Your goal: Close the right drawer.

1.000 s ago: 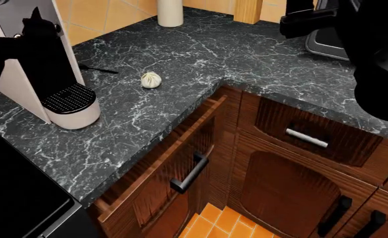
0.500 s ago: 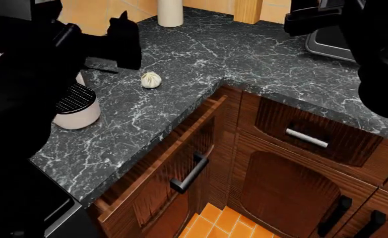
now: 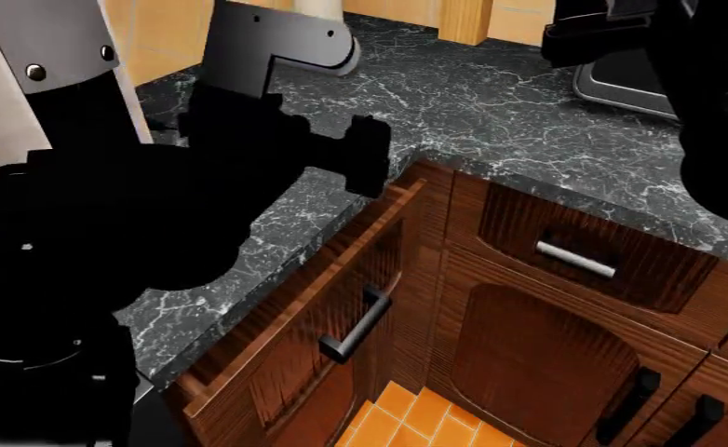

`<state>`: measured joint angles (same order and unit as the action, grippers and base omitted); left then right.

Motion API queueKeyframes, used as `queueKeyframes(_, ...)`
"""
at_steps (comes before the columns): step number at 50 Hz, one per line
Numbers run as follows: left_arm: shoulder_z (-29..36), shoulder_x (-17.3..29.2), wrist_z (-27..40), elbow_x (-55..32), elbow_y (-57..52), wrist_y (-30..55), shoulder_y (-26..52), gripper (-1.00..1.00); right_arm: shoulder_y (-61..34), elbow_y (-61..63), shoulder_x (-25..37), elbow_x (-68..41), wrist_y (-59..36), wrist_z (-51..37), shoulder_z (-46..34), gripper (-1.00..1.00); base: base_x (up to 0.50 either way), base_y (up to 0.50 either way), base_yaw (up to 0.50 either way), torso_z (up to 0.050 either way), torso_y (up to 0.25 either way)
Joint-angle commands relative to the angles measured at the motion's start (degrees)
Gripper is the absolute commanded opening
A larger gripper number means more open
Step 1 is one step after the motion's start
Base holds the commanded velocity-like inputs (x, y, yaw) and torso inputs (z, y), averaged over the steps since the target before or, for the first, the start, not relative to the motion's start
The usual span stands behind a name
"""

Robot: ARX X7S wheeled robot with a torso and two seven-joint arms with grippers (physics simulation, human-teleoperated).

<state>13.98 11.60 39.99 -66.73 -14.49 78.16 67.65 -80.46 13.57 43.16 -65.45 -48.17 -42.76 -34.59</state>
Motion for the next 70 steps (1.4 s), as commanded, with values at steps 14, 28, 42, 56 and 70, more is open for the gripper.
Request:
queueKeyframes(14, 1.41, -10.22, 3.63, -1.38, 11.70, -3.27, -2.74, 1.00, 0.30, 0.17, -0.41, 0.40, -0.41, 0.81, 1.75, 1.00, 0.00, 0.00, 0.00, 0.000, 0.000)
queueKeyframes(28, 4.92, -10.91, 15.25, -15.66, 10.26, -6.68, -8.38, 1.00, 0.75, 0.75, -0.11, -0.13, -0.31, 0.29, 2.17, 1.00, 0.00, 0.00, 0.00, 0.000, 0.000)
queueKeyframes(42, 10.51, -9.68, 18.03, -18.86, 9.14, -9.80, -16.99, 1.00, 1.12, 0.47, 0.14, 0.15, 0.18, 0.56, 2.29, 1.00, 0.00, 0.00, 0.00, 0.000, 0.000)
queueKeyframes(56, 15.72, -7.21, 17.23, -17.40, 7.22, -10.26, -22.49, 1.00, 1.68, 0.95, 0.27, 0.06, 0.44, 0.23, 2.42, 1.00, 0.00, 0.00, 0.00, 0.000, 0.000)
queueKeyframes(70, 20.80, -5.57, 11.44, -11.36, 7.50, -13.91, -26.52, 1.00, 2.28, 0.82, 0.20, 0.28, 0.96, 0.37, 2.38, 1.00, 0.00, 0.00, 0.00, 0.000, 0.000)
